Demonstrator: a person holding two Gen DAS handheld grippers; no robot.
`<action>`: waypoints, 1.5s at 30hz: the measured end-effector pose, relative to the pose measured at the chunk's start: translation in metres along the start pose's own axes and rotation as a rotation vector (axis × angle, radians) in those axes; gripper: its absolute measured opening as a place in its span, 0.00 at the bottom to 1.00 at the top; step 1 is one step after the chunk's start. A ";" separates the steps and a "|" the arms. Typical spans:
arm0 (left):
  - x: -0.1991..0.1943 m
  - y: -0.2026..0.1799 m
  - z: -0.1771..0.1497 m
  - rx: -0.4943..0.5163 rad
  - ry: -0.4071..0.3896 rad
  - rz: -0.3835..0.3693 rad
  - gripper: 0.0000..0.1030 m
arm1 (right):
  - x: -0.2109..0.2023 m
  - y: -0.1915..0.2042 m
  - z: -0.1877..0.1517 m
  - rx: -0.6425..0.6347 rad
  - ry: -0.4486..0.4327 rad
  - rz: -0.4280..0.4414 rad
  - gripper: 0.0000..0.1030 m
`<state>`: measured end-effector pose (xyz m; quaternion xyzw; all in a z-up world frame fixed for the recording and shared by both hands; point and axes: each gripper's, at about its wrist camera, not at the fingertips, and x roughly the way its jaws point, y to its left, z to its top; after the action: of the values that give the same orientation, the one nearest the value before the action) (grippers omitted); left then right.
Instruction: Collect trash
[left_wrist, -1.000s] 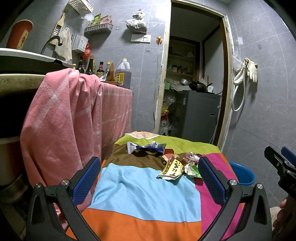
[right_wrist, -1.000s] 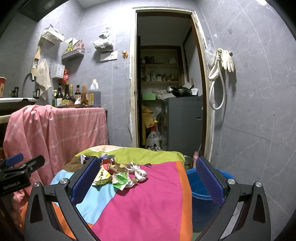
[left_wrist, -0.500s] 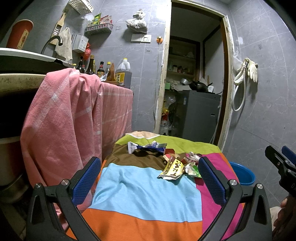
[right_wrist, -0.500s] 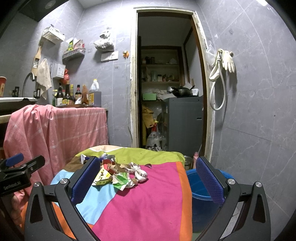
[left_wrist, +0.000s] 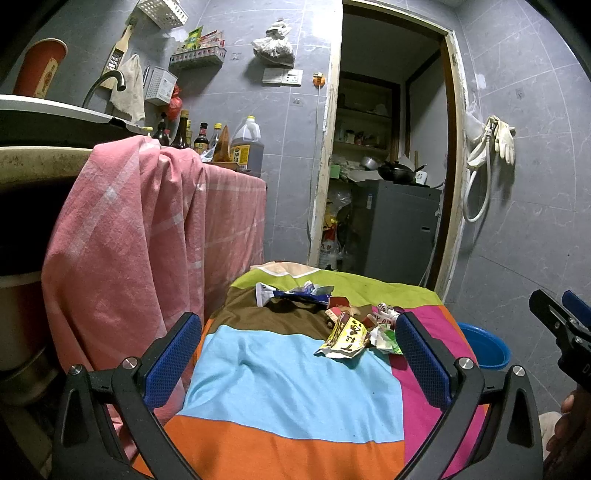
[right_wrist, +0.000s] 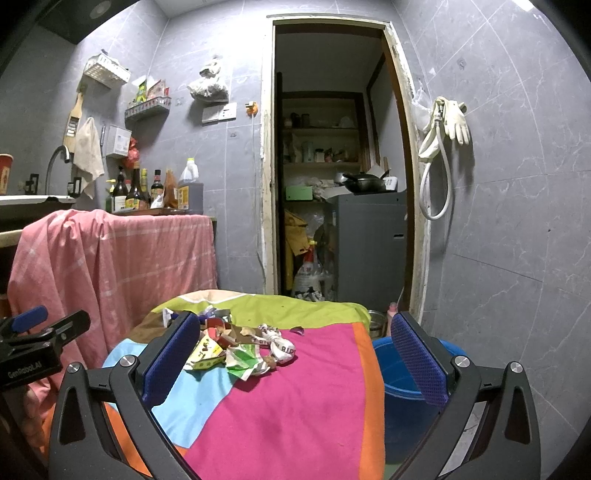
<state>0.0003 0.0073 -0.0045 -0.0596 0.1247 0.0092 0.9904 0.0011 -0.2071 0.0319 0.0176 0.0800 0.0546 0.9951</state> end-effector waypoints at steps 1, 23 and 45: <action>0.000 0.000 0.000 0.000 0.000 0.000 0.99 | 0.000 0.000 0.000 0.001 0.000 0.001 1.00; 0.000 0.001 0.000 0.000 0.001 0.000 0.99 | 0.000 -0.003 -0.001 0.001 0.002 0.000 1.00; 0.025 0.000 0.030 0.011 -0.025 0.030 0.99 | 0.029 -0.008 0.031 0.042 0.020 -0.052 1.00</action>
<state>0.0316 0.0110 0.0180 -0.0524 0.1132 0.0240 0.9919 0.0353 -0.2123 0.0580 0.0359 0.0913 0.0273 0.9948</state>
